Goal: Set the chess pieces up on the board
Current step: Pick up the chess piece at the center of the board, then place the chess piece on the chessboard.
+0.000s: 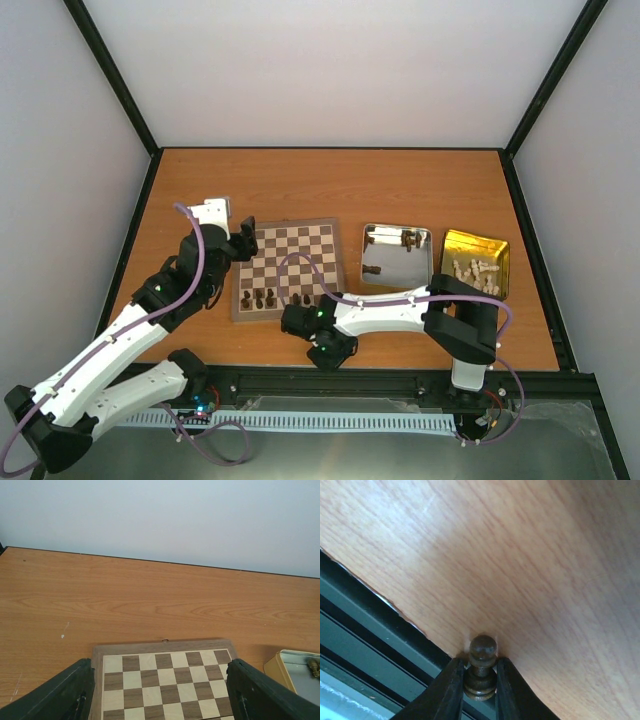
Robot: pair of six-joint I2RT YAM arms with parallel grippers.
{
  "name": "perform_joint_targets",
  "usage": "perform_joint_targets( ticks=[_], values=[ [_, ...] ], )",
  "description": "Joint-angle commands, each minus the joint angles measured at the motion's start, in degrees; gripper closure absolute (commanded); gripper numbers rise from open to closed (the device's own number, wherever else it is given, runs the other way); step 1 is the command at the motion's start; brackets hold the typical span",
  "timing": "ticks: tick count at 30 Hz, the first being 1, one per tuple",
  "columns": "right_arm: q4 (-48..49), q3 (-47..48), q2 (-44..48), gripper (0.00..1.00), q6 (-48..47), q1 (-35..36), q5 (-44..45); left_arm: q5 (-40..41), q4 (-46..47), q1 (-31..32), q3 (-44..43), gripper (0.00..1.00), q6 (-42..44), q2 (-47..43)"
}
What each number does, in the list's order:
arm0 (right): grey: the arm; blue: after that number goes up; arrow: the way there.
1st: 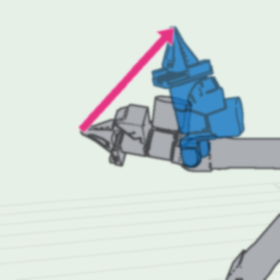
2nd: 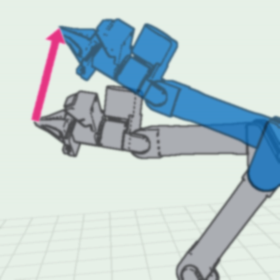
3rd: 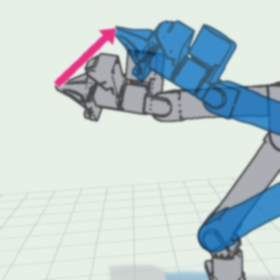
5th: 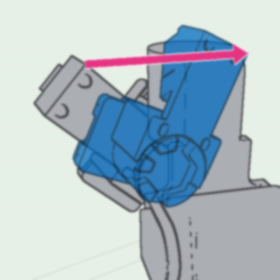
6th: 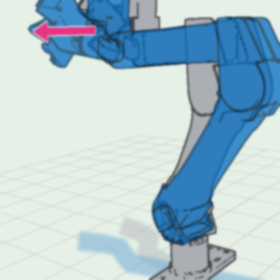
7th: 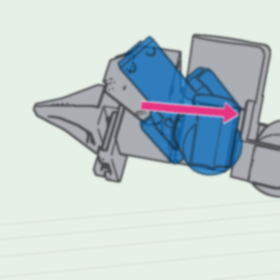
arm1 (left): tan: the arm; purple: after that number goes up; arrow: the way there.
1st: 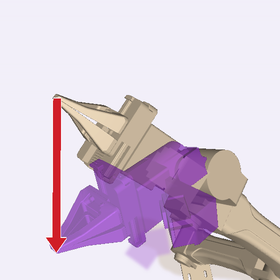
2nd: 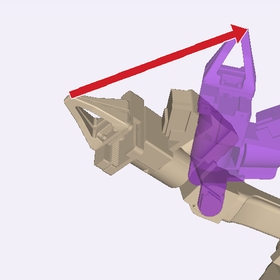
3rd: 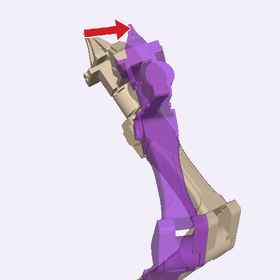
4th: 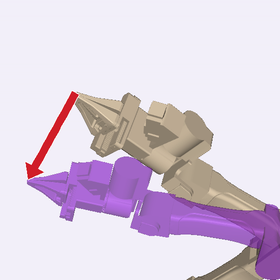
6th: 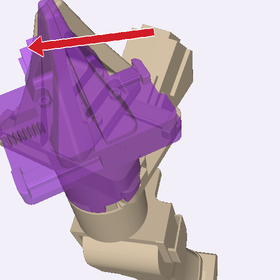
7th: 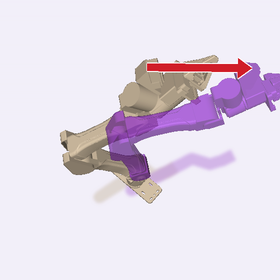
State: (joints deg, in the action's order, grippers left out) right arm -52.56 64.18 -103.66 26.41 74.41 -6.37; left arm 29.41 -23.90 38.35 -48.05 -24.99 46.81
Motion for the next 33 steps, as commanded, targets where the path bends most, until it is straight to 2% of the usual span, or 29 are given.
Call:
perform_joint_targets(
  ticks=[1,10,15,19,22,25,33],
  values=[
    [-1.0,-0.1,-1.4,0.82,1.0,0.5,5.0,1.0,0.9,-0.2,-1.2,0.27,-0.3,0.3],
    [0.9,-1.0,2.5,0.88,3.3,0.4,11.5,-0.1,1.0,-0.2,-1.1,0.27,-0.9,1.0],
    [7.3,-4.6,9.0,0.89,4.7,-1.8,15.7,-2.8,1.5,-0.2,-1.6,0.27,-1.5,3.0],
    [14.6,-9.1,15.7,0.89,5.1,-6.7,20.9,-7.0,1.8,-0.2,-2.4,0.26,-3.3,6.1],
    [22.9,-14.1,21.9,0.89,2.9,-10.9,22.3,-12.7,1.9,-0.2,-3.6,0.26,-4.3,9.0],
    [32.4,-18.3,28.5,0.88,-1.4,-14.8,22.0,-22.2,2.3,-0.2,-5.4,0.26,-3.7,12.3],
    [51.5,-25.0,37.5,0.85,-14.9,-23.7,8.1,-48.3,1.7,-1.3,-11.1,0.22,-3.4,19.8]
  ],
)
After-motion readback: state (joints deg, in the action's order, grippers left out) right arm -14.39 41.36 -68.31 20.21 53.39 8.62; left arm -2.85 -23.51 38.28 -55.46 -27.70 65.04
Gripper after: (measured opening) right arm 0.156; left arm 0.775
